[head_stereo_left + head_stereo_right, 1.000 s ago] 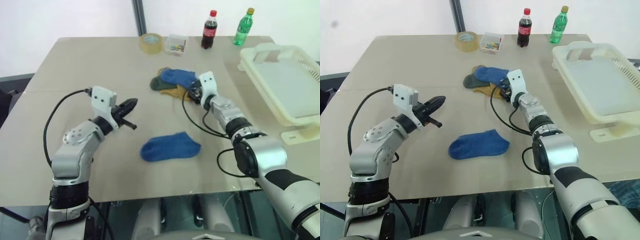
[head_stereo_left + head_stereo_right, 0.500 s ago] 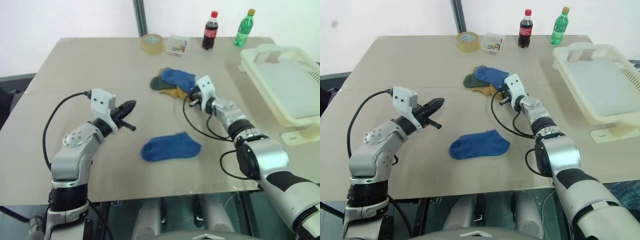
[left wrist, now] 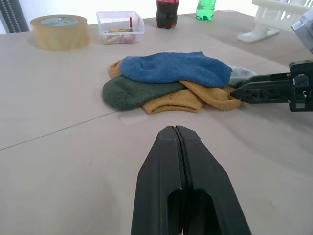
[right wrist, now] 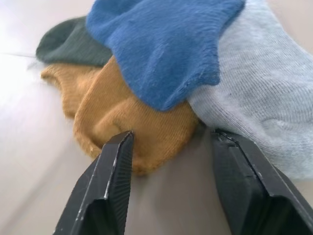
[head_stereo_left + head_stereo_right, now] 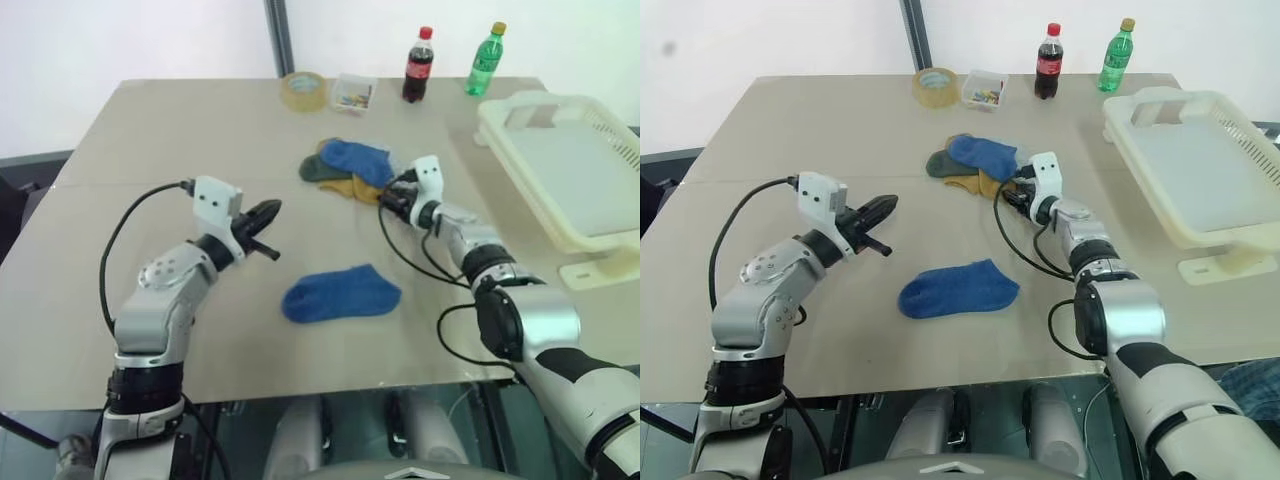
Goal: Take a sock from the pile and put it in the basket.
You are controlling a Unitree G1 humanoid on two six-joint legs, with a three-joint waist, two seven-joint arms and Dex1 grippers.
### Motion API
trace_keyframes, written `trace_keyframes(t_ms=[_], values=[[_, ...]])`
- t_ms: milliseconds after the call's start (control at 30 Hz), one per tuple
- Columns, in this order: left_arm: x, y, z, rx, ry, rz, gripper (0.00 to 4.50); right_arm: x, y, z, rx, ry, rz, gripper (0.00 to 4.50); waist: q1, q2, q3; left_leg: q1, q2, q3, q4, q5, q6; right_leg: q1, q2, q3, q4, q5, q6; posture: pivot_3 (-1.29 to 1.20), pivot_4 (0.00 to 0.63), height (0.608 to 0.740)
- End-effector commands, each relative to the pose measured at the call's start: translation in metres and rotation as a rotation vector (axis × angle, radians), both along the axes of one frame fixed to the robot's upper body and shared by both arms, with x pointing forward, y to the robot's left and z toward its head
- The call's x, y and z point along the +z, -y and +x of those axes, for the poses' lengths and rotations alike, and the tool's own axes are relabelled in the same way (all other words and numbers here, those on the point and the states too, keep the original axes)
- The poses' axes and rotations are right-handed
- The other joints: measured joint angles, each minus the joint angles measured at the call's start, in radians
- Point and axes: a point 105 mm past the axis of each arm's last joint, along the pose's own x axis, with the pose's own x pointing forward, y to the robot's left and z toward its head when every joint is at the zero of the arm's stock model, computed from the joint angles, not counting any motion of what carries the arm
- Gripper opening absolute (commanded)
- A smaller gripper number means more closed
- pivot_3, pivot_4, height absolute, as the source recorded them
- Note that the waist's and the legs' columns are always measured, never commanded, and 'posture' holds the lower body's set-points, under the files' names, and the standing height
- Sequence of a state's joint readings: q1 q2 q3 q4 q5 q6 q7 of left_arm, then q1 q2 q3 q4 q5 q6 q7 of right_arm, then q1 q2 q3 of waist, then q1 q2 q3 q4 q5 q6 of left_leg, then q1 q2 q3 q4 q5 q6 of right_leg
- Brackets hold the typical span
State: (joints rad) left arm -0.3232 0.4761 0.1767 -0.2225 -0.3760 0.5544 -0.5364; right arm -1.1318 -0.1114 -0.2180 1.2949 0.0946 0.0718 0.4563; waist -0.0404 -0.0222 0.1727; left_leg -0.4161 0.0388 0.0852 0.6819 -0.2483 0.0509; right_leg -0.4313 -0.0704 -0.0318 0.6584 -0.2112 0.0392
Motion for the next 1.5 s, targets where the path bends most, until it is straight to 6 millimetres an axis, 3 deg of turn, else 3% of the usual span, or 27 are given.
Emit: trace_keyframes(t_ms=[33,233,367,467,567,933,1033,1133,1267,1500], values=[[0.012,0.003,-0.001,-0.009,0.053,0.007,0.0,0.012,-0.004,0.005,-0.052,-0.011,0.112,2.29,0.0,0.0,0.0,0.0,0.0,0.0,0.0,0.0,0.0,0.0,0.0,0.0,0.0,0.0,0.0,0.0,0.15,0.74],[0.014,-0.002,-0.005,0.019,0.065,0.021,0.0,0.02,-0.021,0.004,-0.004,0.058,0.021,2.29,-0.004,0.0,0.0,0.0,0.0,0.0,-0.001,0.0,0.0,0.0,0.0,0.0,0.0,0.0,0.0,0.0,0.15,0.74],[0.013,-0.004,-0.008,0.033,0.067,0.024,0.0,0.001,-0.038,-0.006,0.135,0.103,-0.227,2.29,-0.003,0.0,0.0,0.0,0.0,0.001,-0.002,0.0,0.0,-0.001,0.0,0.001,-0.001,0.0,0.0,0.0,0.15,0.74],[0.013,-0.004,-0.008,0.043,0.07,0.023,0.0,-0.019,-0.043,-0.015,0.211,0.096,-0.368,1.43,-0.004,0.0,0.0,0.0,0.0,0.001,-0.002,0.0,0.0,-0.001,0.0,0.002,-0.001,0.0,0.0,0.0,0.15,0.74],[0.012,-0.004,-0.008,0.045,0.069,0.022,0.0,-0.033,-0.042,-0.02,0.244,0.074,-0.434,0.03,-0.004,0.0,0.0,0.001,0.0,0.001,-0.002,0.0,0.0,-0.001,0.0,0.002,-0.001,0.0,0.0,0.0,0.15,0.74],[0.01,-0.002,-0.008,0.043,0.064,0.016,0.0,-0.044,-0.013,-0.022,0.26,0.044,-0.48,0.03,0.004,0.0,0.0,0.002,0.0,0.0,-0.002,0.0,0.0,0.0,-0.001,0.0,-0.001,0.0,0.0,0.0,0.15,0.74],[0.009,0.0,-0.006,0.036,0.059,0.015,0.0,-0.038,-0.007,-0.021,0.257,0.033,-0.408,0.93,0.007,0.0,0.0,0.001,0.0,-0.001,-0.002,0.0,0.0,0.001,-0.001,-0.001,-0.002,0.0,0.0,0.0,0.15,0.74],[0.009,0.001,-0.004,0.026,0.057,0.016,0.0,-0.026,-0.004,-0.016,0.222,0.049,-0.338,2.12,0.003,0.0,0.0,0.001,0.0,-0.001,-0.002,0.0,0.0,0.001,-0.001,-0.001,-0.002,0.0,0.0,0.0,0.15,0.74],[0.009,0.004,-0.001,0.011,0.054,0.017,0.0,-0.004,-0.011,-0.01,0.175,0.025,-0.104,2.12,0.004,0.0,0.0,0.001,0.0,-0.001,-0.003,0.0,0.0,0.001,-0.001,-0.001,-0.001,0.0,0.0,0.0,0.15,0.74],[0.009,0.007,-0.001,-0.001,0.053,0.017,0.0,0.015,-0.012,-0.002,0.075,0.003,0.099,2.12,0.0,0.0,0.0,0.0,0.0,-0.001,-0.003,-0.001,0.002,0.0,-0.001,-0.001,-0.002,0.0,0.0,0.0,0.15,0.74]])
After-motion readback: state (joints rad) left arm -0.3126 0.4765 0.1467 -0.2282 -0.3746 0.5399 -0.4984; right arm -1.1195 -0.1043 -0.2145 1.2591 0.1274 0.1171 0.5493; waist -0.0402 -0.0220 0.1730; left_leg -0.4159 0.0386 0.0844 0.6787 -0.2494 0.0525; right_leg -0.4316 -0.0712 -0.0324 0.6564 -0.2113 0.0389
